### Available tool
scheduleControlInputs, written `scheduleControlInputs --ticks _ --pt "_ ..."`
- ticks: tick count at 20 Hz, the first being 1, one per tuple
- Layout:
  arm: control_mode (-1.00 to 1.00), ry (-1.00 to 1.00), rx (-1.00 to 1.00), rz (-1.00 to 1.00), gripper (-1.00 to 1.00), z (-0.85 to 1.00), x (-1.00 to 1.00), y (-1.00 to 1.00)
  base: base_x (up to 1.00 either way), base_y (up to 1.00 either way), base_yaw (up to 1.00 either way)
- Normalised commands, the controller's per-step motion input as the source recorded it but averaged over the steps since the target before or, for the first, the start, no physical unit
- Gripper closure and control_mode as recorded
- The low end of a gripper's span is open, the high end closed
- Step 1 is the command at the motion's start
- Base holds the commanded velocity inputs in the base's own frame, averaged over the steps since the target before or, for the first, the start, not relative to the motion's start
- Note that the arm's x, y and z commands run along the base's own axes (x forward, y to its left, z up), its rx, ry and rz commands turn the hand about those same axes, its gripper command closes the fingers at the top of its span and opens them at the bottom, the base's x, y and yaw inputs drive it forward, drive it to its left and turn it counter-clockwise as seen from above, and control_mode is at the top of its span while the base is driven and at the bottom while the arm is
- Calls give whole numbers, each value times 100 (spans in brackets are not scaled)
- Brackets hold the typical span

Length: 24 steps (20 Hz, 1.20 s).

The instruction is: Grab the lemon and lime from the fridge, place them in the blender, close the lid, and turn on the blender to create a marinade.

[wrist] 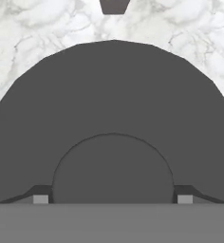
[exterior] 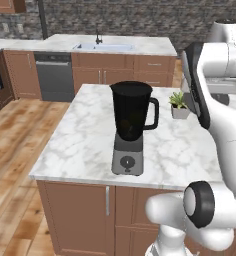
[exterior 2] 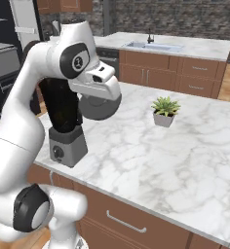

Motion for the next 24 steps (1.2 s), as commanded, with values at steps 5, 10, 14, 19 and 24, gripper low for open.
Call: scheduleControlInputs --ticks 5,10,14,19,24 --pt "-100 -11 10 -4 100 0 24 32 0 0 0" --pt "-100 -13 3 -1 100 8 22 52 0 0 0" --pt "-100 -14 0 0 100 10 13 62 0 0 0" --pt "-100 -5 2 0 100 32 8 54 0 0 0" --pt "-100 0 12 -3 100 38 0 35 0 0 0"
